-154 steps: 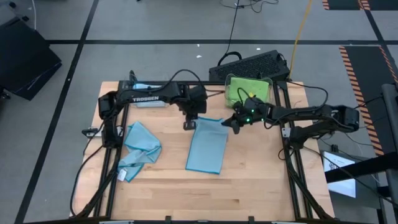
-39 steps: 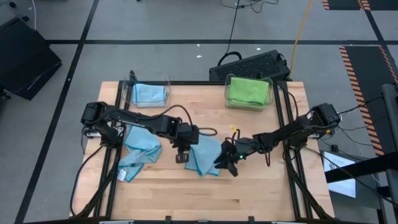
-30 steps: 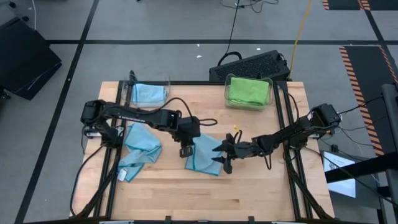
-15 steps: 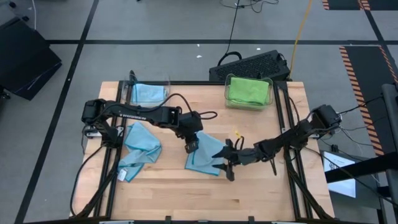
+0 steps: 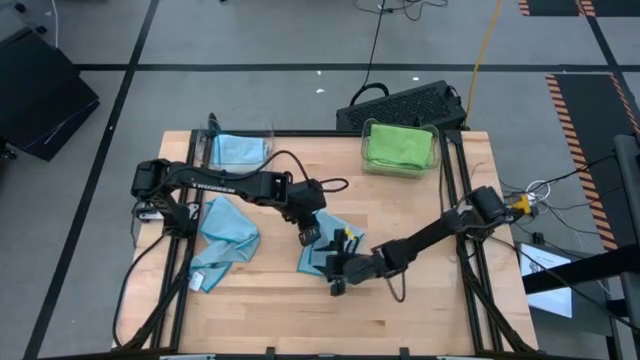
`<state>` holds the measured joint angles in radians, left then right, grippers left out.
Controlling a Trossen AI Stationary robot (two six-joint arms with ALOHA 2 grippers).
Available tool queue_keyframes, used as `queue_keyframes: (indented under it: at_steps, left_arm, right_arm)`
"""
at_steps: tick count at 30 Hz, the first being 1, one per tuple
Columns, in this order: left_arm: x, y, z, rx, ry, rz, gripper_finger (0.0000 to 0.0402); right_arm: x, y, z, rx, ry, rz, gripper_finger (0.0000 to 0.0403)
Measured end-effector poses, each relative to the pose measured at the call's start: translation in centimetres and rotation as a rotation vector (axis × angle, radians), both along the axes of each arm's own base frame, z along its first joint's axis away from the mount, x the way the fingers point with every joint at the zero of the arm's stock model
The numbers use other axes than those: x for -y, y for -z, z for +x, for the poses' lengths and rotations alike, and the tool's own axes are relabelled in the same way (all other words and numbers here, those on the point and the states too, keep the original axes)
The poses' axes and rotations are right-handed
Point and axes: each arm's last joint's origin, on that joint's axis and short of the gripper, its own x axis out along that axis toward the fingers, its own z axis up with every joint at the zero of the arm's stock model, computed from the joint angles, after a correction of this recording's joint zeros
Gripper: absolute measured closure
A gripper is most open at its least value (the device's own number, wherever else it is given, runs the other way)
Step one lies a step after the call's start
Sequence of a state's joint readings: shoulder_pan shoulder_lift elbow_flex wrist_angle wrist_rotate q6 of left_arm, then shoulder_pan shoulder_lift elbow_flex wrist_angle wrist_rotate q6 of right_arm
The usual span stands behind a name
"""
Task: Sort microfiber towel by color & place in baskets
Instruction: Fold the right blue towel
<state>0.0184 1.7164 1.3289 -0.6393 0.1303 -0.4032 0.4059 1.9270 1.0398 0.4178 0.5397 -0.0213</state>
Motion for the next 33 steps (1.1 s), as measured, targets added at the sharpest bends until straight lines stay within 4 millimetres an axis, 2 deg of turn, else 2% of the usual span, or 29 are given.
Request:
queue_keyframes:
  at_steps: [5,9,13,18,26,30,33]
  left_arm:
    - [-0.1,0.0,0.0,-0.002,-0.001,0.033,0.0396]
    - [-0.7,0.0,0.0,-0.002,-0.026,0.068,0.0387]
    - [-1.4,0.1,-0.1,-0.004,-0.046,0.085,0.0396]
    - [-1.8,0.1,-0.1,-0.005,-0.057,0.085,0.0389]
    - [-2.1,0.0,0.0,-0.001,-0.069,0.084,0.0389]
    - [-2.2,0.1,-0.1,-0.003,-0.066,0.086,0.0395]
    - [-2.1,0.1,-0.1,-0.003,-0.064,0.086,0.0395]
  right_arm:
    - [-0.7,2.4,-0.3,-0.066,0.103,-0.037,0.0193]
    - [-1.1,2.5,-0.5,-0.055,0.122,-0.052,0.0193]
    - [-1.3,2.5,-0.6,-0.054,0.133,-0.041,0.0193]
    - [-0.9,3.8,-0.7,-0.067,0.222,-0.125,0.0193]
    - [0.4,5.3,0.7,-0.08,0.269,-0.193,0.0195]
    - [0.7,5.1,1.2,-0.083,0.282,-0.236,0.0215]
    - [1.2,5.0,1.3,-0.086,0.296,-0.234,0.0255]
